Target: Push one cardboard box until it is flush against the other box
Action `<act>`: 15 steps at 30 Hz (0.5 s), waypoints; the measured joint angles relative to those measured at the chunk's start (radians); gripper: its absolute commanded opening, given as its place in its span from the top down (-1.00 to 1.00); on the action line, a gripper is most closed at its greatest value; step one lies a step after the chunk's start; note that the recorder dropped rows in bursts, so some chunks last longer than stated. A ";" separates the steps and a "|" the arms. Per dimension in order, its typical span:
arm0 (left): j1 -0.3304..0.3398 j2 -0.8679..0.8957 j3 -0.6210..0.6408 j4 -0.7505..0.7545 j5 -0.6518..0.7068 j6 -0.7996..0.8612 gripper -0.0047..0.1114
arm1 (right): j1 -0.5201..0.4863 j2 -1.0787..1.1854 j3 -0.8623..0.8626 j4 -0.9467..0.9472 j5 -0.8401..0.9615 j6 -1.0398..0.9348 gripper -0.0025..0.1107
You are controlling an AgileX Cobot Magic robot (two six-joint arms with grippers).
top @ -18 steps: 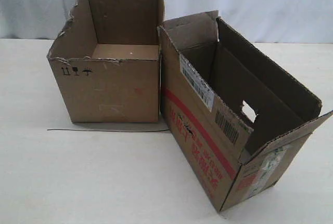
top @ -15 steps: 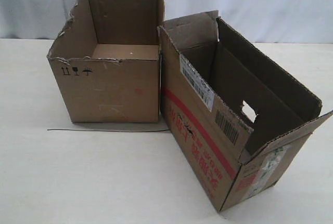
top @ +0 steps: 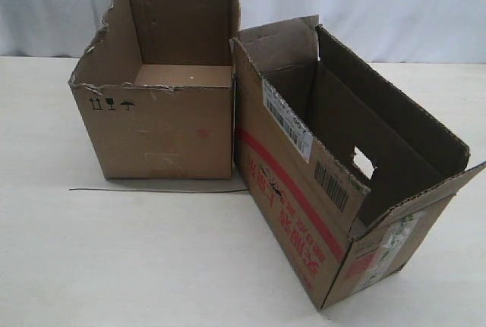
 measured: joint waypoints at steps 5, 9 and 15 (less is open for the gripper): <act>0.000 0.000 0.000 0.000 0.000 0.000 0.92 | 0.000 0.000 0.000 0.121 -0.082 0.000 0.87; 0.000 0.000 0.000 0.000 0.000 0.000 0.92 | 0.000 0.000 0.000 0.134 -0.046 0.000 0.87; 0.000 0.000 0.000 0.000 0.000 0.000 0.92 | 0.000 0.035 -0.070 0.134 0.047 -0.230 0.86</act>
